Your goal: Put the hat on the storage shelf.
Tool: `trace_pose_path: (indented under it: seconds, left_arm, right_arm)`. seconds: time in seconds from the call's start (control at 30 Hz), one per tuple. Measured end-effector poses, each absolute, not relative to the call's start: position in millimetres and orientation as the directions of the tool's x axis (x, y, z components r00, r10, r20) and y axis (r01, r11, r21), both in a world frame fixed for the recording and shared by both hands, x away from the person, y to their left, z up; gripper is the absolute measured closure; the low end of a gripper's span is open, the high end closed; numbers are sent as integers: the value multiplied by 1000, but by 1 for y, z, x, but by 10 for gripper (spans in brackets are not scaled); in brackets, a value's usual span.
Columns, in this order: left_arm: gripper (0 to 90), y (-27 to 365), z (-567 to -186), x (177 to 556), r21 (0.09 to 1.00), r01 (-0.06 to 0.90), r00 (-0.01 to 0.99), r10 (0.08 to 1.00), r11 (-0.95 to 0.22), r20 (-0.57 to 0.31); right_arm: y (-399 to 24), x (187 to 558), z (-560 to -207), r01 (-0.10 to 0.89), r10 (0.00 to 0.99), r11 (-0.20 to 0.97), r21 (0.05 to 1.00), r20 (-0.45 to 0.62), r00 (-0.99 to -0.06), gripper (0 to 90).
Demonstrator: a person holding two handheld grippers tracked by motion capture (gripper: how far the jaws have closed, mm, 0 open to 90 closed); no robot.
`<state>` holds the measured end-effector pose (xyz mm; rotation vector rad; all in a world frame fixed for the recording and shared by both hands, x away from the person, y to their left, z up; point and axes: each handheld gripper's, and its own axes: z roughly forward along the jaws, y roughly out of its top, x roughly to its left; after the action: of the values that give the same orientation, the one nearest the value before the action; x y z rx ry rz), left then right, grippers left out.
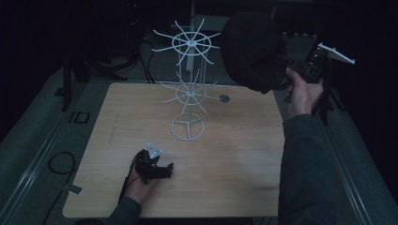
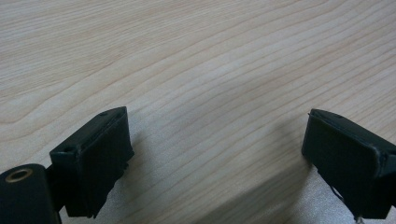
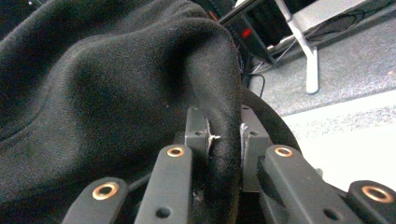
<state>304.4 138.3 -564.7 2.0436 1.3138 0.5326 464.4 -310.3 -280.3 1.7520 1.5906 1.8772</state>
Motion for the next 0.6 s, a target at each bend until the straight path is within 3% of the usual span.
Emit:
trace_pose_path:
  seconds: [0.6]
  left_arm:
    - [86,138,-565,304,703,648,417,909,-292,-7]
  right_arm:
    - [-296,481,-312,605,710,-399,689,650,-272,778]
